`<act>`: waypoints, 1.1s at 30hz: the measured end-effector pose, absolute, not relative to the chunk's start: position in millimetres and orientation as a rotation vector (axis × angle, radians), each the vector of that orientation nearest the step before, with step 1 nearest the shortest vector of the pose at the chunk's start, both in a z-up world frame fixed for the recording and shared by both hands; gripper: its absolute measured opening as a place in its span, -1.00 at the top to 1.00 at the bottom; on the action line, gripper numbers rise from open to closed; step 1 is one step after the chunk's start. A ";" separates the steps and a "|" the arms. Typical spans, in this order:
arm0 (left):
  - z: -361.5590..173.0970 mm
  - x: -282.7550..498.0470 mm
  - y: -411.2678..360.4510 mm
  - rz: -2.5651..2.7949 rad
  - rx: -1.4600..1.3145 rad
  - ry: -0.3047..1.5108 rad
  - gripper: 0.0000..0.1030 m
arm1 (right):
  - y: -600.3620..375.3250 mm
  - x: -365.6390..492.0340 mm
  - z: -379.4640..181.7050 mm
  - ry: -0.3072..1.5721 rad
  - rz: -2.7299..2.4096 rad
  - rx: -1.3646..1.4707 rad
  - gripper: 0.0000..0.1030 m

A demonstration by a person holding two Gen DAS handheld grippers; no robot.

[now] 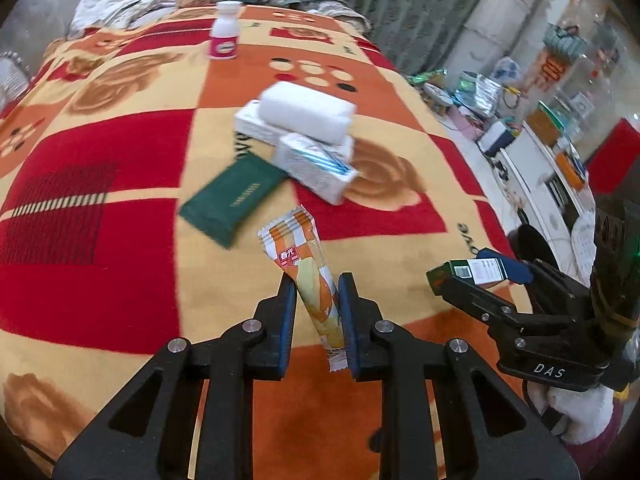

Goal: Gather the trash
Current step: 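Grasp the orange snack wrapper with the left tool while the right tool grasps the green-white box, then carry wrapper and green-white box to the black bin and open both tools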

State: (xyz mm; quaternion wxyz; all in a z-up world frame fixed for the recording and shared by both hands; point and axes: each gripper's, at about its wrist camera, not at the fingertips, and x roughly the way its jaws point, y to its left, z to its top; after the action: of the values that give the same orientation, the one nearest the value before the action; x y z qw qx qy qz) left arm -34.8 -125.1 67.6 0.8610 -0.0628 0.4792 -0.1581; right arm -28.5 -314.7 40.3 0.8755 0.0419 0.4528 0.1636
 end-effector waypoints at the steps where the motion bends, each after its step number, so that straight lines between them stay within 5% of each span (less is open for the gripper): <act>1: 68.5 -35.5 -129.1 -0.339 -0.127 1.004 0.64 | -318.6 -31.0 41.5 0.943 0.335 0.086 -0.49; 33: 84.5 -39.4 -281.1 -0.559 0.014 0.984 0.64 | -453.4 -76.1 55.3 0.907 0.113 0.152 -0.49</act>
State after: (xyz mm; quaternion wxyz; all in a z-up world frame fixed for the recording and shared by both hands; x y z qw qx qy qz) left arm -39.4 -281.1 84.5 0.8440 0.0068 0.4662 -0.2650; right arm -76.1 -453.4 55.3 0.8946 0.0733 0.4374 0.0546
